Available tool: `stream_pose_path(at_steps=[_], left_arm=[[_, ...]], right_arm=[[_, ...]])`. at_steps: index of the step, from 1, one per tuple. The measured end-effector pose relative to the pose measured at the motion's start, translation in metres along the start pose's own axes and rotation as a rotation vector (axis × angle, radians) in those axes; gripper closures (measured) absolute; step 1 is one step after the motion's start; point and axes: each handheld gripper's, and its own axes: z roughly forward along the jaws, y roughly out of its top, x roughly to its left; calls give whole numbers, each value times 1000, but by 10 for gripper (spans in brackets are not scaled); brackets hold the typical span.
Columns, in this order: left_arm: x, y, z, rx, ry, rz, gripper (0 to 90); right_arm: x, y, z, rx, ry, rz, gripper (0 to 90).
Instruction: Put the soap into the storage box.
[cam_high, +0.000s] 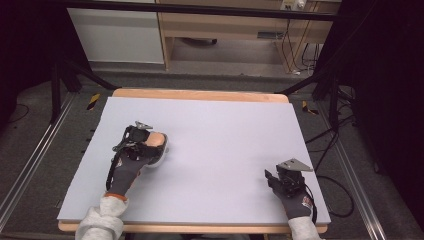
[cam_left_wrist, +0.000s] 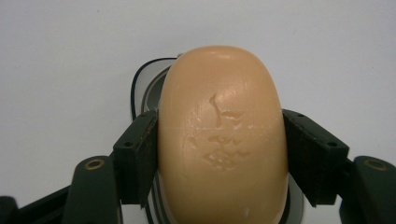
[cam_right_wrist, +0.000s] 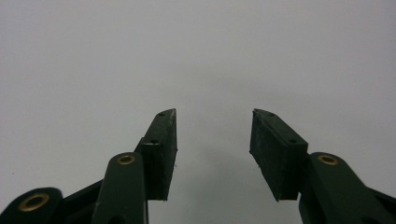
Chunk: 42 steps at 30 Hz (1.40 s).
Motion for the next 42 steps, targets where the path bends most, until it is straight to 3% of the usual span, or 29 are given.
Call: stream_pose_path(at_steps=[33,42], left_arm=[[-1,-5,3,-13,1,-13,311],[1,-4,-3,-38,0,-12,289]], right_arm=[[2,1,-1,2,1,5,505],[2,1,-1,-1,-5,2,505]])
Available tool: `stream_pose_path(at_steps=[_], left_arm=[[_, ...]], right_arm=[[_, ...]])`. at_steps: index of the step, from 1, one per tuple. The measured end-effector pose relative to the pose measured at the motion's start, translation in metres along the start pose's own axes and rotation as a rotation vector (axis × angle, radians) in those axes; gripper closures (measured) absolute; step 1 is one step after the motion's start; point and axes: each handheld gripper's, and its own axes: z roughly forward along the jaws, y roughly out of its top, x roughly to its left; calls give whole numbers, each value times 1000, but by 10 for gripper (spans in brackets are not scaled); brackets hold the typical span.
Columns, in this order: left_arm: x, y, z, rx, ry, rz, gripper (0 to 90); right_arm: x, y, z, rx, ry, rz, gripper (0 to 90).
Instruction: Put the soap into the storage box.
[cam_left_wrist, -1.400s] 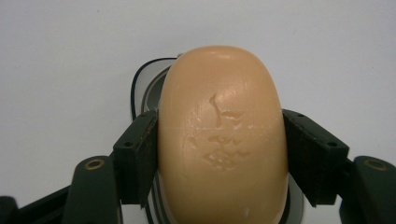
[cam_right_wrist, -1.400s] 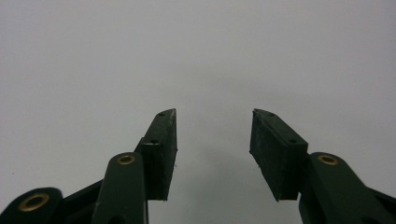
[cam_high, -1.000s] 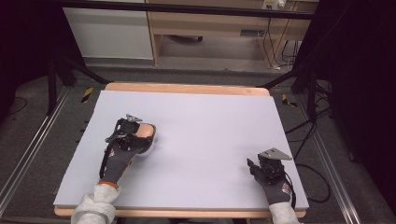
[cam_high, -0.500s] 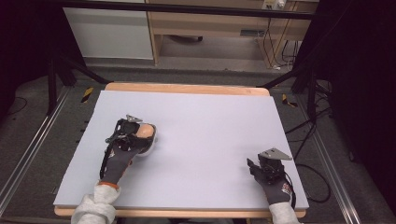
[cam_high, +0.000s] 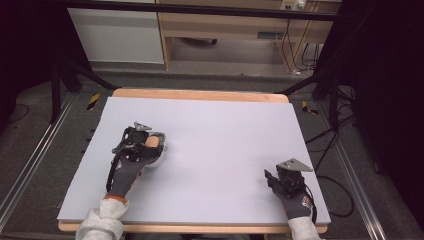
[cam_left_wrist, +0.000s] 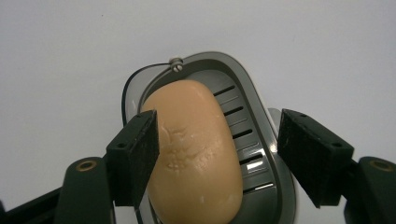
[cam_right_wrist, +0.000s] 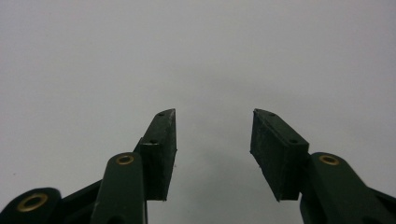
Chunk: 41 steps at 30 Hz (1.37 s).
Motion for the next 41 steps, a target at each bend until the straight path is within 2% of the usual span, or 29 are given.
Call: stream_pose_path(at_steps=[9,13,19,22,24,28,29,30,31,32,37,41], left_arm=[[-1,-1,-8,-48,-30,-2,286],[-3,-2,-19,-91,-48,5,284],[-2,-8,-33,-138,-36,10,270],[6,-18,-44,-184,-32,-3,260],[9,-21,-47,-192,-30,-4,252],[18,-37,-56,-223,-18,-26,241],[24,-46,-60,-238,-16,-35,237],[24,-46,-60,-238,-16,-35,237],[29,-55,-62,-243,-14,-46,236],[29,-55,-62,-243,-14,-46,233],[40,-78,-58,-208,-6,-74,224],[42,-90,-57,-204,9,-69,222]], right_arm=[[0,0,0,0,2,2,505],[0,0,0,-3,-2,6,501],[0,-1,0,-4,-5,11,482],[-1,-1,0,-6,-17,11,458],[-1,-1,0,-5,-19,9,451],[0,-2,1,-3,-41,12,413],[0,-2,1,-4,-48,15,401],[0,-2,1,-4,-48,15,401],[0,-2,1,-6,-58,22,388],[0,-2,1,-6,-58,22,388],[-1,-3,1,-4,-80,17,338],[-2,-4,1,7,-89,15,324]])
